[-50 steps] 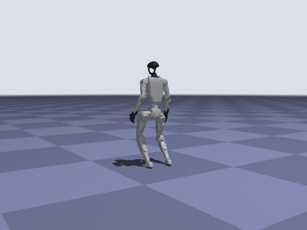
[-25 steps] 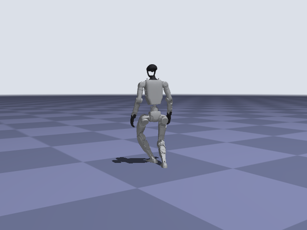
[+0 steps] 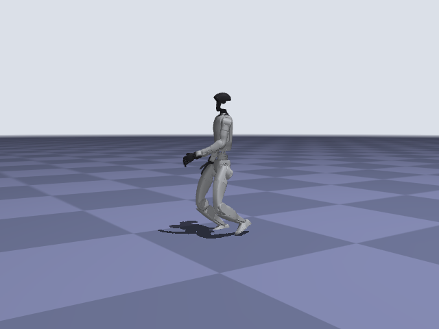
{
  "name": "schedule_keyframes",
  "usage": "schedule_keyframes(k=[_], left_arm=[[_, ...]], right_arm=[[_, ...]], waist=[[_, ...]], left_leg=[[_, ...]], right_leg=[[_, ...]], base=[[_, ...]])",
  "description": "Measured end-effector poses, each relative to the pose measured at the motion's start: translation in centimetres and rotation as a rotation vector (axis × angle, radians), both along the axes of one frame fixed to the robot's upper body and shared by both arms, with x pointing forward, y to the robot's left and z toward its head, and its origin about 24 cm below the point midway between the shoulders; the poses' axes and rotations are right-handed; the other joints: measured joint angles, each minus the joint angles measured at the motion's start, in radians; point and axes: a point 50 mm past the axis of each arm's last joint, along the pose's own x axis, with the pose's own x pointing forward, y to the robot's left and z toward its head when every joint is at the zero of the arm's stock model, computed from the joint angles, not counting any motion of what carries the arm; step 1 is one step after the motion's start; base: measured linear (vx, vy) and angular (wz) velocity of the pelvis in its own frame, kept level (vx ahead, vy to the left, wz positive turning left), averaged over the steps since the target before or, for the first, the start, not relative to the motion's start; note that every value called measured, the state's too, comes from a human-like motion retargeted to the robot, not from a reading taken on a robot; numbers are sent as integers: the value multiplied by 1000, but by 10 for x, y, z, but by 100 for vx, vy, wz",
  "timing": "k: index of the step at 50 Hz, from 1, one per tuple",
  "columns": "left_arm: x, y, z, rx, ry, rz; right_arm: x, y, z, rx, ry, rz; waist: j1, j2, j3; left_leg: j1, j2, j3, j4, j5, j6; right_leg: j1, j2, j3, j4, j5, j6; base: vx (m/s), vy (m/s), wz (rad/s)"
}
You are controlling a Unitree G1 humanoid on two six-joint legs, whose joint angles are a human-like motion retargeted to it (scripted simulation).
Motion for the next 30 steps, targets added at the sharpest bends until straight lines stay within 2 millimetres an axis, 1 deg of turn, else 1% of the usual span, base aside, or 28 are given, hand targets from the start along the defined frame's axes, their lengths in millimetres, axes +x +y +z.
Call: schedule_keyframes(k=[1, 2, 3, 4, 5, 6, 7, 8, 9, 10, 11, 12, 13, 15, 17, 18, 20, 22, 23, 24, 25, 26, 27, 28, 29, 30], left_arm=[[-16, 36, -31, 59, 110, 183], [-40, 71, -59, 121, 226, 353], [-73, 102, -83, 180, 352, 503], [-111, 129, -101, 232, 482, 632], [-152, 151, -113, 279, 613, 749], [-193, 164, -122, 311, 741, 839], [-234, 172, -126, 335, 869, 916], [-273, 173, -128, 346, 995, 971], [-310, 168, -128, 343, 1116, 1003], [-346, 159, -125, 332, 1236, 1025], [-374, 144, -123, 303, 1343, 1015], [-400, 129, -119, 269, 1441, 1001], [-420, 112, -115, 226, 1522, 980], [-445, 82, -108, 129, 1627, 952], [-450, 65, -107, 57, 1641, 947], [-446, 63, -109, 40, 1621, 955], [-429, 69, -116, 37, 1532, 986], [-399, 86, -126, 77, 1400, 1017], [-378, 99, -130, 106, 1316, 1034], [-351, 112, -134, 133, 1216, 1049], [-321, 125, -137, 157, 1108, 1063], [-284, 138, -136, 165, 975, 1074], [-247, 148, -133, 161, 843, 1079], [-211, 154, -126, 142, 709, 1069], [-173, 158, -114, 105, 560, 1059], [-135, 160, -97, 58, 404, 1045]], right_arm=[[2, -3, 1, -6, -7, -25], [2, -5, 1, -9, -15, -47], [1, -6, 2, -6, -23, -67], [-1, -8, 3, 2, -31, -83], [-3, -9, 4, 12, -40, -96], [-5, -9, 5, 29, -50, -104], [-6, -9, 5, 48, -58, -110], [-8, -8, 6, 68, -63, -111], [-10, -6, 5, 92, -63, -107], [-13, -3, 5, 119, -59, -101], [-17, 2, 2, 145, -44, -90], [-21, 7, 0, 171, -29, -78], [-24, 13, -2, 195, -11, -64], [-29, 23, -7, 221, 26, -34], [-30, 29, -10, 213, 54, -1], [-26, 31, -11, 200, 58, 16], [-10, 31, -10, 139, 39, 64], [18, 29, -4, 50, -25, 150], [40, 29, 2, 2, -85, 202], [67, 33, 11, -43, -165, 259], [96, 38, 23, -84, -256, 318], [124, 49, 38, -106, -358, 385], [149, 61, 54, -118, -458, 449], [168, 77, 70, -111, -553, 510], [186, 93, 89, -95, -658, 564], [202, 111, 110, -72, -768, 616]], waist=[[19, -1, 10], [36, -1, 16], [49, 2, 12], [58, 9, 5], [64, 19, -3], [64, 32, -11], [62, 46, -18], [57, 62, -23], [49, 79, -27], [41, 97, -31], [34, 112, -35], [29, 126, -38], [27, 137, -42], [33, 151, -52], [50, 152, -68], [62, 149, -76], [93, 138, -85], [133, 119, -69], [148, 104, -55], [151, 75, -38], [148, 39, -19], [136, 7, -6], [125, -20, 4], [118, -36, 5], [106, -48, 10], [92, -57, 17]], left_leg=[[8, 7, 9, 0, 45, -4], [13, 12, 18, -1, 93, -8], [14, 12, 30, -3, 145, -12], [14, 10, 42, -3, 194, -16], [15, 8, 54, -3, 242, -20], [19, 2, 64, -3, 282, -26], [26, -6, 73, -6, 321, -35], [37, -16, 81, -12, 355, -47], [52, -27, 87, -22, 387, -63], [69, -39, 93, -34, 418, -79], [91, -51, 102, -56, 446, -101], [113, -65, 111, -80, 471, -122], [135, -81, 123, -111, 490, -144], [176, -115, 153, -185, 507, -180], [201, -161, 181, -272, 486, -205], [207, -184, 194, -311, 456, -210], [207, -221, 223, -361, 328, -191], [191, -235, 258, -346, 119, -133], [172, -244, 272, -325, -1, -95], [142, -254, 290, -320, -62, -49], [105, -266, 309, -322, -95, 1], [75, -278, 322, -329, -95, 44], [50, -287, 330, -339, -95, 76], [38, -289, 327, -353, -95, 87], [22, -289, 318, -368, -95, 91], [4, -287, 305, -384, -95, 91]], right_leg=[[33, -6, 1, -31, 47, 10], [62, -10, 8, -65, 105, 23], [84, -8, 25, -105, 183, 44], [97, -2, 43, -140, 278, 68], [104, 6, 62, -173, 381, 94], [99, 23, 83, -190, 492, 122], [91, 41, 102, -203, 598, 149], [76, 63, 115, -209, 695, 172], [58, 88, 121, -216, 776, 192], [38, 113, 123, -223, 850, 210], [11, 133, 110, -237, 900, 221], [-18, 150, 93, -254, 940, 231], [-49, 162, 70, -278, 959, 238], [-115, 163, 3, -339, 946, 223], [-174, 140, -77, -416, 891, 198], [-199, 120, -124, -458, 836, 176], [-244, 80, -226, -536, 677, 119], [-301, 53, -327, -560, 490, 56], [-332, 35, -373, -562, 407, 27], [-372, -1, -397, -550, 351, 8], [-417, -46, -411, -530, 307, -5], [-467, -94, -398, -486, 296, -6], [-512, -137, -386, -437, 291, -6], [-548, -166, -374, -380, 298, -5], [-576, -203, -367, -307, 299, -8], [-600, -243, -363, -227, 296, -13]], base=[[9, -11, 276], [7, -7, 283], [6, -4, 295], [5, 0, 305], [3, 3, 310], [1, 6, 311], [-1, 9, 306], [-2, 10, 293], [-4, 12, 279], [-6, 13, 256], [-8, 13, 235], [-11, 14, 210], [-14, 14, 191], [-19, 13, 166], [-26, 9, 150], [-31, 5, 145], [-37, -1, 136], [-46, -9, 126], [-50, -18, 167], [-55, -25, 213], [-58, -33, 267], [-55, -35, 287], [-46, -37, 275], [-36, -36, 243], [-28, -36, 220], [-21, -33, 204]])
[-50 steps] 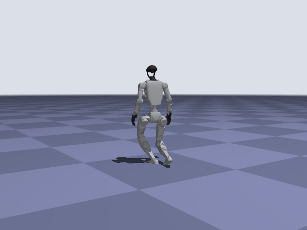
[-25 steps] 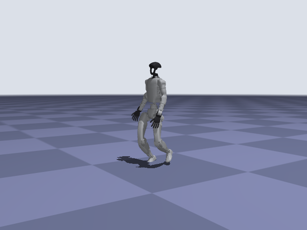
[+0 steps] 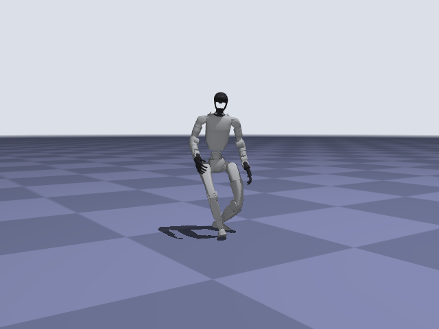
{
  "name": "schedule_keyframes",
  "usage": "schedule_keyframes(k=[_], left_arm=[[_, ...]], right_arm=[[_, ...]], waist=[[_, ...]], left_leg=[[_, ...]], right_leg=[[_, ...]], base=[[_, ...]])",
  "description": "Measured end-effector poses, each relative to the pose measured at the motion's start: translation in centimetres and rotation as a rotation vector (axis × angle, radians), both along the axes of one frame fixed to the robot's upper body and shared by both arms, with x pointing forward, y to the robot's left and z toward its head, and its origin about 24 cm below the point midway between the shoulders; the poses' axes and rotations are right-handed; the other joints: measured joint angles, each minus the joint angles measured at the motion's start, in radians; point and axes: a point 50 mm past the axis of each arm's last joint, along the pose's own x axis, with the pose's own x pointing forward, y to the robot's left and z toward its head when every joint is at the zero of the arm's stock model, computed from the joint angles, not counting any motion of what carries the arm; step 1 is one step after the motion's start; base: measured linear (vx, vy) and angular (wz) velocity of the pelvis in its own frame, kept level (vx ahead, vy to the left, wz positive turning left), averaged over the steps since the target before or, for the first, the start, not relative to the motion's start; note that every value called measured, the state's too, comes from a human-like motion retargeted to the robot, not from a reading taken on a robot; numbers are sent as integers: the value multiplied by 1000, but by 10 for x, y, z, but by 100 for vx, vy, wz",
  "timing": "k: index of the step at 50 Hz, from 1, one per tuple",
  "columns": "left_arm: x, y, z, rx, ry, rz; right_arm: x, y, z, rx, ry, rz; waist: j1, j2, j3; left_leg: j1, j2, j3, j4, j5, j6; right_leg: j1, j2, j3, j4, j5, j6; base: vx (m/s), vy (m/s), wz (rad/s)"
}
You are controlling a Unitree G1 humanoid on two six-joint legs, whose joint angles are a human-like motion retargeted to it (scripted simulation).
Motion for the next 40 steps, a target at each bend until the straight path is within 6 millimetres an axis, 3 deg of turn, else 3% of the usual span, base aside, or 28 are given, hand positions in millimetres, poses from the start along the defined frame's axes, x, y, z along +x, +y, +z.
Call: schedule_keyframes(k=[2, 3, 5, 8, 10, 12, 15, 17, 19, 20, 23, 25, 28, 32, 35, 37, 40], left_arm=[[45, -5, 31, 2, -229, -33], [56, -8, 45, -20, -313, -37], [59, -15, 60, -84, -402, -60], [44, -24, 68, -175, -433, -141], [33, -28, 76, -219, -440, -208], [26, -27, 87, -224, -455, -272], [22, -23, 105, -177, -471, -381], [28, -21, 121, -116, -484, -487], [40, -22, 141, -37, -510, -624], [47, -24, 152, 3, -529, -695], [66, -34, 187, 107, -640, -851], [73, -40, 207, 154, -715, -922], [75, -51, 216, 146, -755, -988], [69, -69, 202, 53, -693, -1064], [57, -81, 183, -50, -597, -1117], [47, -86, 171, -99, -521, -1150], [32, -84, 153, -112, -385, -1192]], right_arm=[[13, 25, 33, 63, -130, 116], [14, 31, 48, 99, -174, 165], [7, 35, 64, 181, -209, 221], [-11, 24, 63, 315, -186, 192], [-22, 13, 59, 384, -168, 149], [-29, 2, 59, 413, -173, 104], [-41, -15, 57, 414, -176, 37], [-51, -26, 52, 402, -152, 4], [-63, -35, 48, 395, -121, -8], [-68, -39, 46, 394, -106, -9], [-83, -43, 42, 429, -63, -3], [-90, -41, 39, 473, -32, 11], [-96, -30, 30, 523, 28, 48], [-103, -17, 14, 524, 127, 105], [-111, -12, -1, 480, 221, 150], [-120, -15, -13, 429, 295, 179], [-139, -34, -29, 324, 427, 210]], waist=[[-18, 15, -5], [-27, 32, -4], [-17, 65, -9], [11, 67, -21], [45, 76, -16], [80, 86, -9], [116, 97, 13], [129, 113, 43], [144, 140, 86], [150, 153, 107], [154, 151, 126], [152, 121, 110], [136, 58, 63], [109, -26, 1], [99, -71, -27], [98, -89, -35], [115, -97, -25]], left_leg=[[-8, 28, 8, -28, 4, -8], [2, 52, 20, -34, 18, -31], [40, 119, 45, -72, 153, -108], [62, 181, 43, -91, 385, -191], [65, 230, 12, -28, 441, -210], [58, 290, -37, 84, 417, -189], [38, 381, -129, 278, 342, -125], [5, 430, -208, 399, 304, -80], [-48, 437, -296, 487, 289, -64], [-78, 422, -332, 516, 287, -63], [-195, 247, -363, 451, 314, -94], [-280, 95, -364, 316, 362, -133], [-374, -144, -416, 47, 501, -227], [-422, -383, -552, -174, 688, -329], [-399, -461, -630, -216, 712, -360], [-364, -471, -639, -202, 644, -349], [-291, -432, -580, -158, 445, -285]], right_leg=[[17, -100, -20, 173, -19, -32], [58, -151, -32, 251, -32, -53], [189, -225, -57, 329, -20, -83], [382, -297, -68, 299, 72, -51], [498, -309, -82, 241, 98, -29], [586, -274, -88, 175, 66, -5], [673, -149, -60, 101, -67, 2], [715, -27, -23, 69, -187, -36], [759, 102, 29, 36, -224, -62], [776, 160, 62, 22, -224, -70], [788, 261, 217, 4, -157, -46], [783, 293, 350, 14, -100, 0], [776, 284, 519, 44, -10, 84], [760, 214, 680, 131, 46, 142], [739, 151, 743, 212, 26, 157], [713, 100, 743, 274, -9, 165], [645, 1, 676, 377, -37, 155]], base=[[-11, -29, 182], [-4, -34, 162], [-4, -47, 140], [-10, -71, 100], [-12, -81, 16], [-11, -84, -55], [-6, -81, -121], [4, -75, -188], [12, -64, -228], [18, -51, -242], [26, -34, -242], [35, -19, -241], [39, -11, -259], [40, 2, -295], [41, 20, -335], [36, 33, -344], [27, 42, -371]])
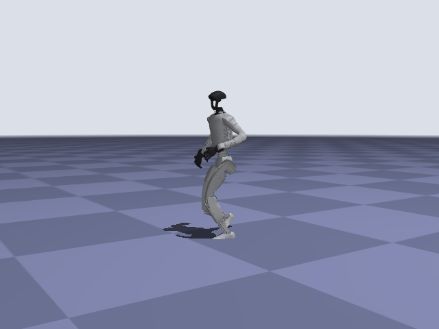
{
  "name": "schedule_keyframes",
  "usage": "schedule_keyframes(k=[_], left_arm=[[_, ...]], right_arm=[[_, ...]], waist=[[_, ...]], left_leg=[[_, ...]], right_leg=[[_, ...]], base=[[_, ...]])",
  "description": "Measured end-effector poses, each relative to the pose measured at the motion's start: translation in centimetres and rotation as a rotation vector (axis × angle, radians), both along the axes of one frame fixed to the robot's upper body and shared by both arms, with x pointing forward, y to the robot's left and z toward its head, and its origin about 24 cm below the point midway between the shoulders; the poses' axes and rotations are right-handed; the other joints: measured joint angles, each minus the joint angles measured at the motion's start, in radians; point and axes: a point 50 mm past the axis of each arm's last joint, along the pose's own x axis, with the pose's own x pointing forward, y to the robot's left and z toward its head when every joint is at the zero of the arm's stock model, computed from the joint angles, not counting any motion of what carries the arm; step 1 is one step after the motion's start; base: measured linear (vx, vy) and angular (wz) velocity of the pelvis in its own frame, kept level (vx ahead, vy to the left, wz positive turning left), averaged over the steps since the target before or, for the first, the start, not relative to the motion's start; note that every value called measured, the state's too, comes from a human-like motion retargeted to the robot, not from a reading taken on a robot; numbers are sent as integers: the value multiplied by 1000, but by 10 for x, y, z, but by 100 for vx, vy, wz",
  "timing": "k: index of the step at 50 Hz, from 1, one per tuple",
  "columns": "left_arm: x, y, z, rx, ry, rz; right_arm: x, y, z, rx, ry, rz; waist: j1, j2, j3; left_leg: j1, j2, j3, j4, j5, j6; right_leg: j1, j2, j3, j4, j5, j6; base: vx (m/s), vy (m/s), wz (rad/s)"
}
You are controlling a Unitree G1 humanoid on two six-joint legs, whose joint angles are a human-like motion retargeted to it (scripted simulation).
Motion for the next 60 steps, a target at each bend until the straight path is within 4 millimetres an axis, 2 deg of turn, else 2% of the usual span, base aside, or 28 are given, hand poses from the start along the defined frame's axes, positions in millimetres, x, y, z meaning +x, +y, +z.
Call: schedule_keyframes(k=[3, 5, 8, 10, 12, 15, 17, 18, 20, 22, 24, 26, 28, 30, 32, 33, 35, 36, 38, 40, 43, 46, 50, 52, 55, 57, 58, 60], left_arm=[[-27, 15, -25, 49, 153, 48], [-61, 24, -47, 48, 328, 95], [-126, 27, -77, 11, 647, 138], [-173, 19, -95, -26, 864, 176], [-218, -1, -107, -110, 1081, 219], [-270, -47, -121, -274, 1356, 301], [-272, -78, -138, -373, 1430, 381], [-270, -84, -142, -403, 1444, 417], [-257, -74, -152, -417, 1402, 522], [-236, -31, -156, -345, 1263, 671], [-204, 31, -150, -213, 1034, 828], [-156, 90, -128, -103, 730, 949], [-92, 146, -82, -7, 355, 1017], [-38, 171, -31, 10, 31, 1015], [22, 163, 19, -52, -224, 900], [53, 143, 41, -108, -312, 798], [104, 85, 79, -208, -434, 525], [116, 51, 93, -239, -462, 371], [125, -16, 114, -263, -497, 54], [114, -74, 125, -252, -496, -251], [86, -123, 119, -189, -437, -593], [69, -123, 95, -120, -321, -690], [54, -66, 39, -33, -32, -500], [45, -31, 14, 2, 107, -355], [35, 4, -3, -6, 221, -193], [50, 2, -2, -84, 207, -128], [57, -5, -1, -123, 190, -118], [98, -39, 9, -215, 78, -96]], right_arm=[[-27, -28, -11, -89, 130, 62], [-43, -38, -12, -115, 195, 122], [-44, -34, -11, -108, 202, 194], [-27, -24, -8, -118, 137, 238], [3, -11, -1, -156, 16, 276], [63, 14, 21, -264, -245, 300], [112, 45, 42, -358, -464, 313], [125, 59, 51, -369, -539, 319], [141, 85, 65, -359, -646, 343], [142, 98, 65, -330, -657, 358], [137, 93, 52, -323, -591, 341], [125, 69, 27, -362, -456, 290], [103, 33, -5, -410, -269, 180], [63, -6, -38, -485, -44, 71], [19, -38, -62, -515, 170, -95], [-1, -50, -70, -512, 255, -183], [-35, -63, -80, -491, 376, -320], [-48, -64, -82, -483, 409, -341], [-70, -60, -86, -469, 451, -339], [-85, -52, -87, -447, 464, -281], [-98, -39, -83, -412, 437, -179], [-86, -40, -70, -432, 312, -141], [-47, -65, -38, -552, 53, -242], [-31, -85, -22, -628, -53, -381], [-14, -111, -8, -738, -137, -638], [6, -114, -13, -768, -145, -769], [6, -111, -20, -764, -110, -797], [22, -104, -34, -754, -39, -832]], waist=[[45, 18, 12], [75, 12, -5], [127, -26, -35], [185, -40, -45], [242, -58, -53], [324, -52, -76], [364, 2, -79], [373, 17, -85], [381, 38, -110], [382, 42, -154], [372, 41, -199], [355, 58, -237], [324, 43, -254], [288, 61, -275], [229, 53, -256], [186, 24, -214], [101, -48, -116], [57, -54, -95], [-26, -52, -69], [-94, -32, -60], [-142, 25, -71], [-111, 77, -77], [-14, 131, -74], [49, 145, -68], [90, 192, -77], [40, 222, -49], [44, 222, -51], [39, 234, -36]], left_leg=[[83, 96, 122, -45, -11, 36], [127, 91, 117, -167, 129, -37], [113, 119, 140, -253, 324, -118], [80, 172, 158, -197, 271, -93], [41, 201, 166, -106, 133, -31], [-13, 258, 159, 40, -132, 57], [-27, 355, 160, 140, -267, 84], [-36, 387, 169, 170, -291, 88], [-42, 447, 190, 178, -296, 84], [-38, 495, 234, 132, -266, 70], [-23, 532, 309, 61, -249, 64], [-8, 573, 409, 17, -259, 64], [48, 541, 515, -65, -281, 79], [73, 535, 571, -53, -320, 84], [130, 440, 552, -67, -356, 108], [189, 339, 531, -114, -351, 126], [343, 127, 461, -269, -293, 146], [397, 81, 412, -326, -257, 135], [488, 27, 327, -427, -179, 98], [552, 29, 271, -505, -109, 55], [573, 92, 219, -583, -49, 18], [539, 137, 157, -590, -28, 7], [512, 145, 75, -558, -29, 13], [502, 127, 51, -500, -61, 19], [506, 136, 36, -429, -93, 9], [578, 167, 100, -445, -81, 11], [580, 183, 157, -415, -82, 11], [580, 223, 215, -357, -88, 8]], right_leg=[[-107, -91, -148, 13, 51, -39], [-161, -112, -249, -69, 117, -37], [-205, -103, -402, -229, 231, 25], [-208, -58, -481, -309, 275, 67], [-213, -46, -525, -334, 245, 77], [-216, -12, -541, -348, 89, 38], [-189, 47, -535, -382, 31, 2], [-185, 53, -529, -393, 12, -5], [-175, 63, -519, -463, 2, -8], [-158, 48, -542, -558, 13, -2], [-133, 6, -593, -640, 21, 5], [-115, -48, -662, -667, -3, 6], [-70, -132, -733, -673, -57, 8], [-56, -200, -769, -577, -101, -6], [-41, -334, -792, -340, -58, -42], [-47, -430, -757, -188, -32, -58], [-65, -543, -623, 34, 6, -69], [-81, -520, -584, 74, 7, -79], [-121, -435, -532, 82, 2, -93], [-166, -301, -508, -33, 0, -85], [-238, -68, -450, -359, 55, -27], [-291, 90, -364, -605, 141, 20], [-287, 170, -288, -678, 305, 53], [-276, 129, -319, -611, 304, 26], [-216, 2, -463, -550, 186, -58], [-76, -112, -618, -573, 122, -86], [-46, -159, -670, -553, 108, -89], [64, -234, -824, -569, 86, -95]], base=[[15, 45, -386], [7, 39, -385], [0, 34, -373], [-7, 33, -398], [-12, 35, -409], [-13, 37, -425], [-9, 37, -402], [-6, 36, -305], [1, 36, -203], [12, 39, -73], [21, 43, 56], [22, 46, 153], [27, 48, 238], [24, 44, 234], [25, 43, 271], [25, 43, 348], [26, 37, 378], [28, 28, 372], [29, 20, 379], [31, 17, 407], [30, 18, 413], [26, 16, 356], [25, 8, 319], [24, -1, 301], [34, -6, 378], [31, -8, 468], [19, -9, 418], [13, -9, 387]])
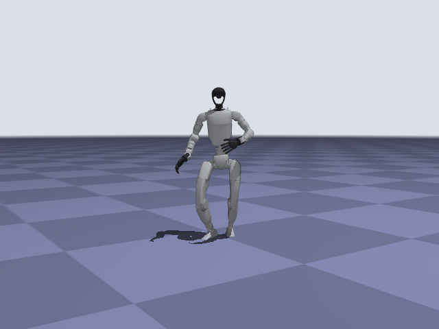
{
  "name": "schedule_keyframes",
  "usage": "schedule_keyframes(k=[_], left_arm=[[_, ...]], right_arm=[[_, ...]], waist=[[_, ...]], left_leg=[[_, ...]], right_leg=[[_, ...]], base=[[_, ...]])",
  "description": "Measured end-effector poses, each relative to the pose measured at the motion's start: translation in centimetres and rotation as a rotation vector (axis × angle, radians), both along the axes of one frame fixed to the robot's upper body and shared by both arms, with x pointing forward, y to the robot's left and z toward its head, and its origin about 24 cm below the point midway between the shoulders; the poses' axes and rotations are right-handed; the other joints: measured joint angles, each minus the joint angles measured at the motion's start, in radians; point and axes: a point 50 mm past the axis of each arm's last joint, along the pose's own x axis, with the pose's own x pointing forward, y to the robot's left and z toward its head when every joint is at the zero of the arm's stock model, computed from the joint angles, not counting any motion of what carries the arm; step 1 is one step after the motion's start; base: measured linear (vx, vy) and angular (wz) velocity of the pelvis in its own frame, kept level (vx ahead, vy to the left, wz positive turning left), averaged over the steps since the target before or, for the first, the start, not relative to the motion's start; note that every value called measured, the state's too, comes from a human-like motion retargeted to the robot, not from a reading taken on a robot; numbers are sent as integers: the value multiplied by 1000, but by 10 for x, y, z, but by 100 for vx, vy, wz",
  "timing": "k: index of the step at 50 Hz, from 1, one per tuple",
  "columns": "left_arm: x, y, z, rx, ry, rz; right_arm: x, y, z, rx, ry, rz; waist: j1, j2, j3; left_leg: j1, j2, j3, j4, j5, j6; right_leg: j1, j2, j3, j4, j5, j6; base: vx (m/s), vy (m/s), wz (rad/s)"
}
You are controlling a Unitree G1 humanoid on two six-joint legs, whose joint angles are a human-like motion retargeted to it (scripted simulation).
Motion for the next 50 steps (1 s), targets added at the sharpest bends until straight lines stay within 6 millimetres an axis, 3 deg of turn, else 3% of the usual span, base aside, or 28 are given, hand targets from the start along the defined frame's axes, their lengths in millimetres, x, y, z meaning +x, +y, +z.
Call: schedule_keyframes(k=[2, 3, 5, 7, 10, 12, 13, 15, 16, 18, 20, 22, 24, 26, 28, 30, 33, 37, 40, 42, 45, 48, 50], left_arm=[[30, -30, 16, -71, -99, 41], [53, -52, 28, -103, -163, 81], [75, -77, 43, -151, -213, 159], [97, -82, 50, -172, -226, 302], [115, -41, 39, -184, -175, 603], [118, 19, 26, -206, -114, 857], [107, 48, 7, -197, -51, 963], [62, 103, -46, -143, 121, 1153], [21, 121, -84, -82, 252, 1223], [-79, 131, -152, 65, 559, 1291], [-192, 105, -197, 206, 907, 1224], [-290, 55, -211, 258, 1238, 1027], [-366, 1, -200, 208, 1521, 786], [-416, -40, -180, 122, 1725, 592], [-441, -62, -164, 43, 1848, 494], [-443, -67, -160, -27, 1889, 502], [-414, -39, -176, -40, 1774, 629], [-345, 29, -198, 28, 1474, 871], [-289, 70, -200, 63, 1234, 1005], [-259, 86, -199, 95, 1107, 1052], [-231, 100, -195, 137, 989, 1090], [-230, 102, -196, 205, 963, 1078], [-242, 101, -198, 260, 995, 1054]], right_arm=[[1, 19, -17, 43, 122, 66], [14, 28, -20, 59, 171, 119], [31, 49, -23, 71, 251, 261], [77, 69, -5, 52, 216, 416], [162, 101, 60, -8, -28, 595], [219, 130, 133, -53, -271, 700], [234, 141, 163, -55, -380, 724], [251, 156, 209, -38, -552, 735], [250, 157, 212, -23, -578, 724], [243, 146, 197, 14, -571, 673], [222, 124, 155, 67, -478, 593], [181, 98, 95, 145, -314, 494], [124, 74, 38, 231, -119, 397], [59, 57, -6, 317, 69, 304], [-3, 44, -33, 396, 221, 205], [-58, 35, -48, 461, 343, 104], [-124, 38, -60, 538, 500, 3], [-186, 58, -66, 621, 672, -88], [-204, 68, -67, 636, 737, -106], [-199, 65, -67, 608, 735, -94], [-167, 51, -66, 516, 678, -39], [-113, 33, -60, 396, 560, 56], [-81, 31, -54, 345, 480, 119]], waist=[[36, -4, -6], [54, 8, -4], [118, 6, -11], [173, -2, -17], [225, -22, 0], [191, -92, 47], [165, -125, 66], [104, -185, 91], [81, -199, 90], [42, -211, 76], [2, -211, 44], [-46, -212, 0], [-89, -209, -44], [-124, -187, -73], [-156, -122, -97], [-162, -5, -116], [-62, 126, -133], [139, 165, -166], [263, 139, -183], [312, 111, -189], [346, 78, -191], [336, 65, -182], [327, 78, -169]], left_leg=[[-30, 57, 70, 104, -21, -8], [-62, 101, 84, 170, -44, -14], [-98, 169, 126, 268, -83, -16], [-118, 206, 143, 301, -149, -1], [-106, 201, 169, 271, -271, 40], [-52, 72, 211, 112, -273, 84], [-16, 13, 223, 44, -270, 98], [81, -97, 248, -116, -242, 128], [154, -140, 265, -222, -213, 141], [285, -202, 309, -407, -151, 158], [380, -237, 366, -530, -96, 161], [424, -249, 412, -565, -63, 149], [435, -231, 420, -498, -39, 108], [385, -155, 380, -256, -45, 40], [289, 15, 378, 121, -49, -19], [177, 231, 349, 462, 14, -52], [35, 384, 190, 663, 164, -102], [-41, 392, -31, 627, 255, -127], [-35, 333, -143, 522, 255, -129], [-24, 277, -188, 455, 250, -139], [3, 200, -217, 374, 223, -142], [53, 138, -192, 307, 155, -124], [77, 124, -161, 308, 73, -107]], right_leg=[[62, -55, -120, 22, -27, 2], [103, -51, -200, 0, -48, -3], [144, -72, -303, 20, -96, -9], [148, -70, -350, 41, -149, -27], [84, -104, -318, 158, -187, -56], [-49, -205, -184, 312, -159, -46], [-105, -237, -102, 387, -124, -19], [-198, -256, 62, 508, -59, 37], [-216, -240, 118, 542, -34, 53], [-233, -198, 194, 589, 15, 73], [-233, -149, 228, 607, 55, 88], [-219, -125, 223, 599, 69, 97], [-179, -109, 198, 556, 45, 92], [-108, -67, 164, 480, -21, 73], [-45, 29, 126, 387, -85, 55], [-17, 193, 113, 277, -90, 32], [19, 384, 157, 72, 23, 30], [79, 512, 244, -176, 272, 109], [89, 531, 260, -267, 401, 152], [72, 522, 258, -283, 421, 166], [30, 486, 224, -273, 351, 144], [-13, 433, 181, -217, 190, 111], [-46, 408, 154, -146, 105, 98]], base=[[5, -9, 317], [3, -8, 267], [1, -5, 190], [1, -2, 90], [1, 2, 1], [2, 6, -48], [2, 7, -63], [4, 7, -122], [6, 4, -217], [7, -5, -298], [10, -18, -353], [20, -30, -405], [31, -41, -485], [36, -42, -546], [31, -28, -509], [26, -13, -463], [24, 3, -480], [18, 17, -448], [6, 21, -360], [-3, 21, -280], [-11, 19, -218], [-17, 17, -146], [-20, 15, -88]])
